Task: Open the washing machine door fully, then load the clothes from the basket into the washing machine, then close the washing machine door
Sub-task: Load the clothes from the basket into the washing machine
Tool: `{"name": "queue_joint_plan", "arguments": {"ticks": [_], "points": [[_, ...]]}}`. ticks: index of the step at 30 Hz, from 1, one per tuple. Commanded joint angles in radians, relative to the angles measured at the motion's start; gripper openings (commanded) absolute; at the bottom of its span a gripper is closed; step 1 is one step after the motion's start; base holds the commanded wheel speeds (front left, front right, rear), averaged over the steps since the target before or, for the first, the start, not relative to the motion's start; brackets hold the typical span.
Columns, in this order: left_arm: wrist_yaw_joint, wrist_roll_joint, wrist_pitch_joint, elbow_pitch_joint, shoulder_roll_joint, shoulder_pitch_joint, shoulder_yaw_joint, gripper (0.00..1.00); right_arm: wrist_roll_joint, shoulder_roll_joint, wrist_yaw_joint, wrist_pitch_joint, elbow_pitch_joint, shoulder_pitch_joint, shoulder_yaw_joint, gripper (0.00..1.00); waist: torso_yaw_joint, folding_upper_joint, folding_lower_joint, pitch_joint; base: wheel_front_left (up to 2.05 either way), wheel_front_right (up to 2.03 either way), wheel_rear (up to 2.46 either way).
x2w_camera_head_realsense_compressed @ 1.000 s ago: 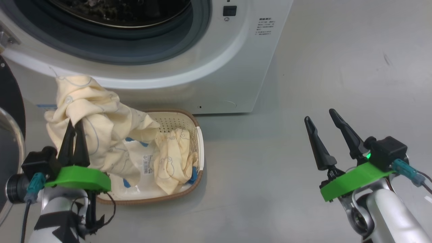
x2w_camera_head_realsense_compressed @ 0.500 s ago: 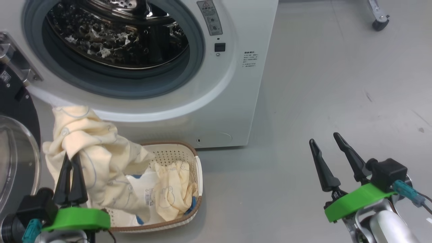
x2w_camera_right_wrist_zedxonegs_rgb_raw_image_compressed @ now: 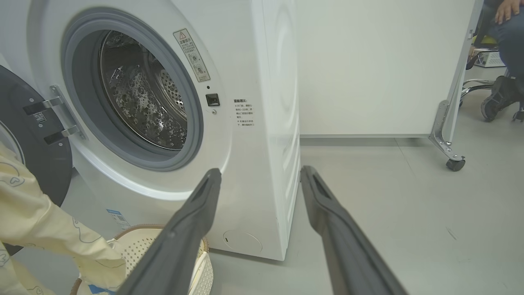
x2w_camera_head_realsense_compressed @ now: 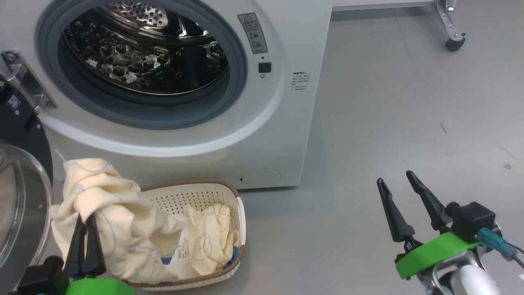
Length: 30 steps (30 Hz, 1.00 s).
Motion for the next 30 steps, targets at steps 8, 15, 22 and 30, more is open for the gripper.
{"name": "queue_joint_plan", "arguments": {"ticks": [8,15,22,30], "points": [[0.004,-0.023,-0.004,-0.038,0.009,-0.048,0.036,0.00,0.000,-0.013,-0.003,-0.010,-0.044,-0.037,0.004,1.00,0.001,-0.0001,0.0001,0.054,0.00,0.00,0.00],[-0.002,-0.025,-0.012,-0.026,0.013,-0.097,0.031,0.00,0.001,-0.013,-0.003,-0.010,-0.050,-0.057,-0.003,1.00,0.005,-0.0001,0.0001,0.117,0.00,0.00,0.00],[-0.010,-0.027,-0.018,-0.005,0.018,-0.168,0.022,0.00,-0.001,-0.010,-0.003,-0.010,-0.055,-0.076,-0.004,1.00,0.008,-0.0001,0.0001,0.184,0.00,0.00,0.00],[-0.035,-0.028,-0.025,0.046,0.027,-0.284,0.004,0.00,-0.005,-0.014,-0.003,-0.010,-0.061,-0.114,0.002,1.00,0.005,-0.0001,0.0001,0.274,0.00,0.00,0.00]]}}
